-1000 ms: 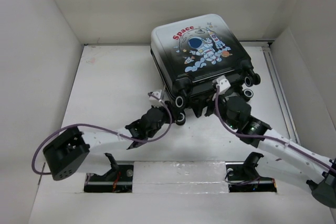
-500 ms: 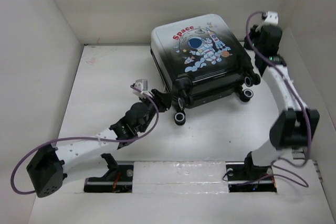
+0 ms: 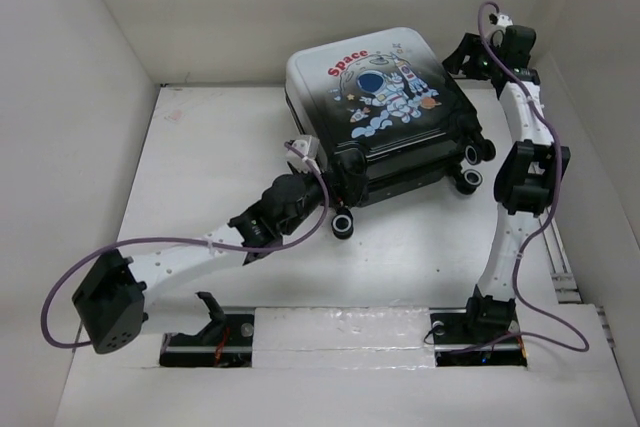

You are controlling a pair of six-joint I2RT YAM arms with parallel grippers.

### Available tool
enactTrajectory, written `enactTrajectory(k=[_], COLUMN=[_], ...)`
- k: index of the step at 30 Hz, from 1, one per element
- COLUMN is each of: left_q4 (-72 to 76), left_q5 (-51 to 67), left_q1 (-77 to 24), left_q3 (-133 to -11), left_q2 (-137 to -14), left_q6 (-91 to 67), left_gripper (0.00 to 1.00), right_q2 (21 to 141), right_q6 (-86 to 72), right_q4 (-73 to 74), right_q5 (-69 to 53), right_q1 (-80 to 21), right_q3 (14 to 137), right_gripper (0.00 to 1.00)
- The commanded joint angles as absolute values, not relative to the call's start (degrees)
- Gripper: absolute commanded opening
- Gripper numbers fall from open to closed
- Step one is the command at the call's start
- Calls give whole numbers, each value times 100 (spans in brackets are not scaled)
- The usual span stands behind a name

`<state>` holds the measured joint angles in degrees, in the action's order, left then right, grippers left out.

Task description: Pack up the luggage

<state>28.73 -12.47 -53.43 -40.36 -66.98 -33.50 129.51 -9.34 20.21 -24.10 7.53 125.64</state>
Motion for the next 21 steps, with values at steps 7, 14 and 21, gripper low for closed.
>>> enactTrajectory(k=[7, 14, 21], left_q4=[2426, 2478, 2618], left_q5=[-994, -458, -458], left_q1=[-5282, -5343, -5555], left_q3=[-4975, -4817, -4623], left_q2=[-7786, -7796, -7428], left_q6=[-3076, -3339, -3524], left_gripper=[85, 70, 66], right_q2=[12938, 12797, 13042], right_q6=[-1073, -326, -413], right_q4=[1257, 1467, 1634], right_q5=[-5993, -5777, -5459], right_q1=[370, -735, -1695], right_q3=[11683, 10979, 11713], right_gripper=[71, 70, 70])
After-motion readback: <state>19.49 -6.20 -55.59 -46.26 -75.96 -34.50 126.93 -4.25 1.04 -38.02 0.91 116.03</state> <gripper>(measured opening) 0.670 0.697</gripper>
